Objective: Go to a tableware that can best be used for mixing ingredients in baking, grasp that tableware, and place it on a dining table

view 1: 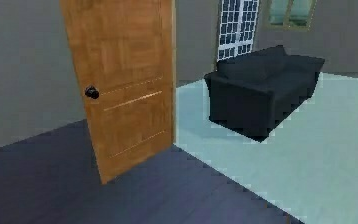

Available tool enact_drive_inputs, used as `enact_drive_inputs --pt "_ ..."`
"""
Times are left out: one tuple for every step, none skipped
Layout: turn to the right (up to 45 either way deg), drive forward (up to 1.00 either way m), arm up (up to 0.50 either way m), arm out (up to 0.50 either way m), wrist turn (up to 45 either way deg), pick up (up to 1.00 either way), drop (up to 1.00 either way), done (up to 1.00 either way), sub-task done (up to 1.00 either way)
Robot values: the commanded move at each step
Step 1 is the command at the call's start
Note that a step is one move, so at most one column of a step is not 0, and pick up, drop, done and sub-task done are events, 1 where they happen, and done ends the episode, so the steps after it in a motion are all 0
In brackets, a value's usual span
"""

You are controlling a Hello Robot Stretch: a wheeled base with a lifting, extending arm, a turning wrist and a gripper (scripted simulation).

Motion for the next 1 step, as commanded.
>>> enact_drive_inputs --pt "0.0 0.35 0.00 0.00 0.0 0.00 0.00 0.00 0.00"
